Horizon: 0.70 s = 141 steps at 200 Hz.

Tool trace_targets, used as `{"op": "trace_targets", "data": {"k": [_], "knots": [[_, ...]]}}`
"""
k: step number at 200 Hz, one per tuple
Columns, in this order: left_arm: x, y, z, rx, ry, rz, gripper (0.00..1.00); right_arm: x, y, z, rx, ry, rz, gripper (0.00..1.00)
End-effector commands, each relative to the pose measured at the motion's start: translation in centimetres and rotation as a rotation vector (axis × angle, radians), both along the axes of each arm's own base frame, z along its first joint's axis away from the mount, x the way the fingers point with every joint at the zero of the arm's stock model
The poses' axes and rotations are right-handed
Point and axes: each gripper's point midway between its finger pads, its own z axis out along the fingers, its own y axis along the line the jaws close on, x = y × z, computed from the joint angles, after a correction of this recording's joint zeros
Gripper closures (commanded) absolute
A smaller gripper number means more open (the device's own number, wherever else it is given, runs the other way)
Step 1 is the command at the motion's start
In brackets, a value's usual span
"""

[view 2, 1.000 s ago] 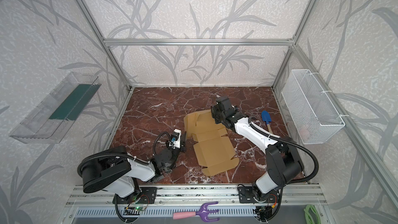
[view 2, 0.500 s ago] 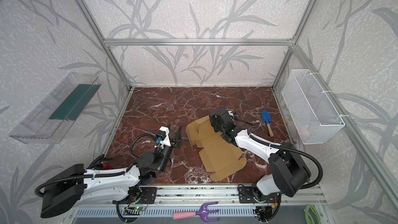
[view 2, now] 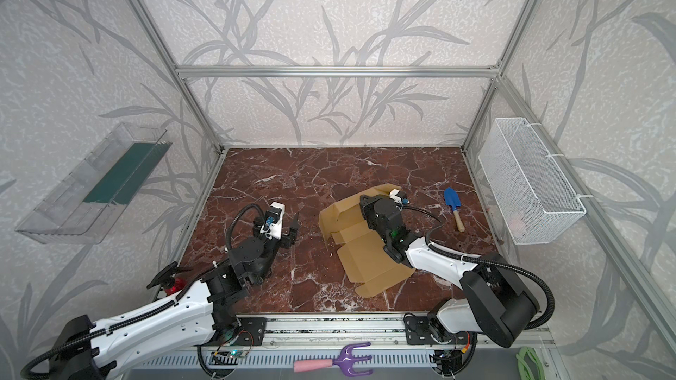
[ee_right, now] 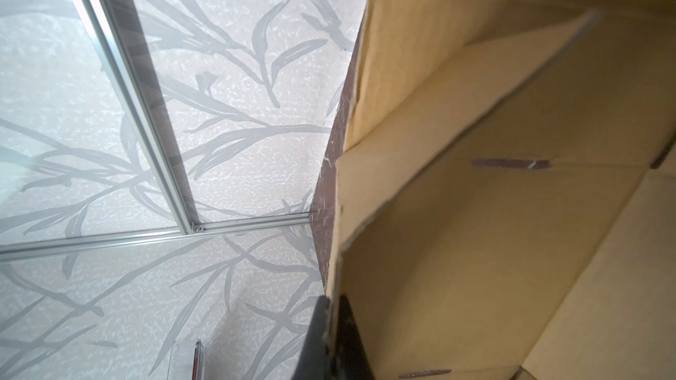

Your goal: Fold the paper box

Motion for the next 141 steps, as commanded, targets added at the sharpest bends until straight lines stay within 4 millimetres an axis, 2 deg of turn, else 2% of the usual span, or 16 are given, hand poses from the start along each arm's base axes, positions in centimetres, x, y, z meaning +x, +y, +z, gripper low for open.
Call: {"op": "trace_targets", "data": {"k": [1,27,60,95,141], "knots": [[0.4,-0.9,-3.1,0.035,0.09,-0.054,0.26,-0.3,0.2,2.7,0.034,-0.148,0.019,1.0],[0.5,-2.7,-4.2,0.034,0.12,-0.129,0.27,-1.0,-0.3,2.3,0.007,-0.153,0.023,1.0],[0.7,-3.6,-5.9,0.081,0.146,-0.16,0.28,-1.6,-1.0,2.5,-0.016,-0.157,0.019,1.0],[0.7,-4.1,-7.6,0.11,0.173,-0.181,0.29,-1.8,-0.8,2.7,-0.017,-0.164,0.034,1.0],[1.2,-6.3,-8.7,0.131,0.174,-0.257,0.29,-1.8,-0.3,1.7,-0.005,-0.145,0.053,1.0]]}}
